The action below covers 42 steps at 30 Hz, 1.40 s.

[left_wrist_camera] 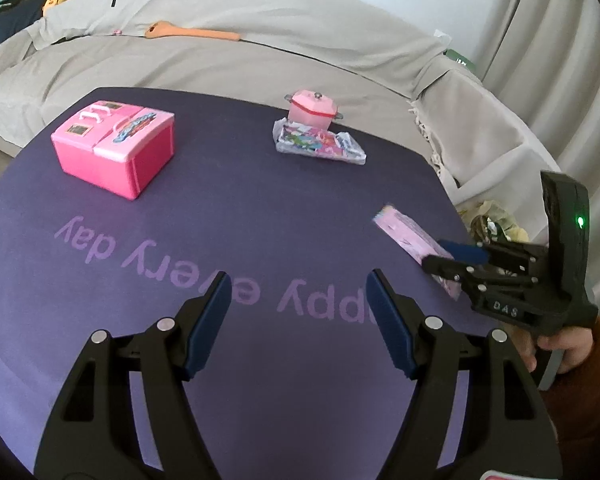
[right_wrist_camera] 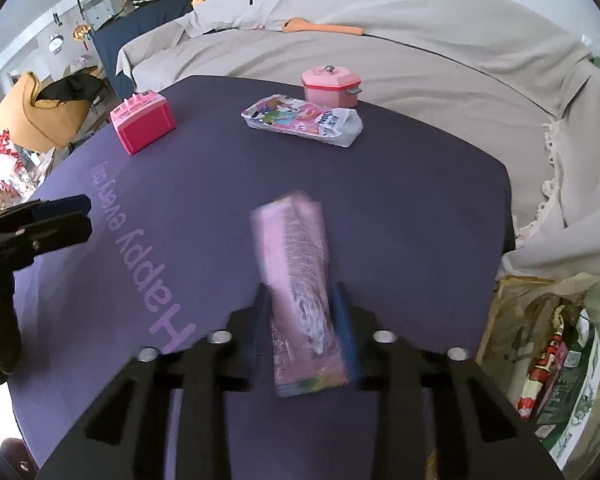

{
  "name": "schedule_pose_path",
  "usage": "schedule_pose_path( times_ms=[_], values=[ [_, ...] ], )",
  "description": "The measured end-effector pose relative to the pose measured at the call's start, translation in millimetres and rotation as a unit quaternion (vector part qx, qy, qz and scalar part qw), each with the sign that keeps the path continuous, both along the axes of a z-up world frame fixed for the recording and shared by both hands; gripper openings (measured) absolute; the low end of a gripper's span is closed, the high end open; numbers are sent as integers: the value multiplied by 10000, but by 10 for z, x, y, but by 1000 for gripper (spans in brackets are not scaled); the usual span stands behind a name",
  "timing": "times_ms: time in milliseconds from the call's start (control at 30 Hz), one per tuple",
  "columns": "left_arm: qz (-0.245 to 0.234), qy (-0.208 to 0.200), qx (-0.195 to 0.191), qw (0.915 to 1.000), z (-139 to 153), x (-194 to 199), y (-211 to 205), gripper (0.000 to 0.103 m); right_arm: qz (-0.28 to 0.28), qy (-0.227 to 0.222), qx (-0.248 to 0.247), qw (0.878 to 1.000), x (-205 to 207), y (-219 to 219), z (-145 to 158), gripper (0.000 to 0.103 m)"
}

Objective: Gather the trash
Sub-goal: 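Move the right tool to the pink snack strip and grasp it, then grasp the pink cartoon tissue pack with the left tool while the right tool holds the strip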

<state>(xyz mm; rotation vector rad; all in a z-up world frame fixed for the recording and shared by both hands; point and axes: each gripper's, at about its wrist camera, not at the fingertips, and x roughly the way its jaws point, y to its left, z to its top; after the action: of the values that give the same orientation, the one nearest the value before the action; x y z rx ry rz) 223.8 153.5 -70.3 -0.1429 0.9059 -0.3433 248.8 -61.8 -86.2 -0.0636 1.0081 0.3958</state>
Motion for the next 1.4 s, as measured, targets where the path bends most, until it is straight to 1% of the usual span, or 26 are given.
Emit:
schedule_pose_path(
  times_ms=[133, 200, 300, 500, 600, 700, 767, 800, 833, 867, 967, 1067, 1133, 1167, 1267, 1400],
  values=[
    [-68, -86, -70, 9999, 31, 184, -65, 66, -182, -48, 159, 9997, -130, -135, 31, 22],
    [-174, -85, -89, 9998, 37, 360, -160, 66, -287, -91, 202, 9993, -234, -213, 62, 22],
    [-110, -140, 79, 9998, 29, 696, -310, 66, -374, -215, 241, 9988, -400, -305, 126, 22],
    [576, -114, 226, 9980, -93, 1365, -454, 66, -665, -462, 233, 9964, -649, -502, 188, 22],
    [890, -80, 337, 9954, -169, 1564, -488, 66, -781, -474, 303, 9954, -729, -587, 184, 22],
    [1022, 122, 388, 9939, -273, 1722, -531, 54, -769, -464, 339, 9954, -773, -607, 161, 22],
    [1057, 289, 391, 9932, -334, 1780, -542, 40, -732, -451, 324, 9958, -785, -585, 132, 22],
    [1055, 344, 380, 9931, -360, 1790, -545, 36, -718, -437, 328, 9959, -784, -576, 114, 22],
    [1063, 338, 424, 9929, -365, 1787, -554, 29, -707, -412, 347, 9960, -788, -568, 96, 22],
    [1020, 305, 435, 9934, -358, 1771, -560, 15, -701, -394, 368, 9961, -792, -564, 82, 22],
    [900, 278, 411, 9947, -319, 1647, -535, 10, -695, -370, 422, 9960, -785, -544, 66, 22],
    [863, 84, 385, 9955, -199, 1390, -426, 9, -667, -396, 497, 9957, -784, -525, 96, 22],
    [849, -71, 231, 9961, -107, 1191, -353, 9, -661, -419, 541, 9955, -791, -518, 117, 22],
    [831, -183, 139, 9963, -34, 1033, -301, 9, -668, -449, 551, 9952, -797, -511, 135, 22],
    [767, -462, 27, 9960, 146, 635, -208, 9, -671, -542, 578, 9946, -822, -494, 196, 22],
    [623, -650, 64, 9959, 343, 251, -242, 9, -714, -696, 555, 9935, -857, -506, 299, 22]
  ],
)
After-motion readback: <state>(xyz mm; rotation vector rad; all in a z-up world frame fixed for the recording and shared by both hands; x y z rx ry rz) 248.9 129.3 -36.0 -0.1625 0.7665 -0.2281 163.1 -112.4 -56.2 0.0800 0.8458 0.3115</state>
